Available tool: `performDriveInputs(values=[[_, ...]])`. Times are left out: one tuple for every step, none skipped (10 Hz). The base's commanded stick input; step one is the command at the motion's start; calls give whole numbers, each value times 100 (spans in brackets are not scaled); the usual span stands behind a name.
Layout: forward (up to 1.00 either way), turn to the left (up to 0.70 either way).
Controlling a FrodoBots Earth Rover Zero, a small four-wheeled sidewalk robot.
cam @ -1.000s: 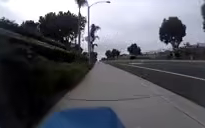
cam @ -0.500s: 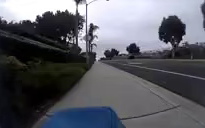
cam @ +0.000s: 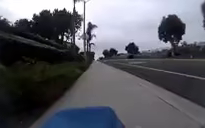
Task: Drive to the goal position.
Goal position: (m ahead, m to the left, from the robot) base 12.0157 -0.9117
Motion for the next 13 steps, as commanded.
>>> performDriveInputs(values=[[100,27],[100,14],[100,0],[100,0],[100,0],[100,0],[100,0],[100,0],[100,0],[100,0],[100,0],[100,0],[100,0]])
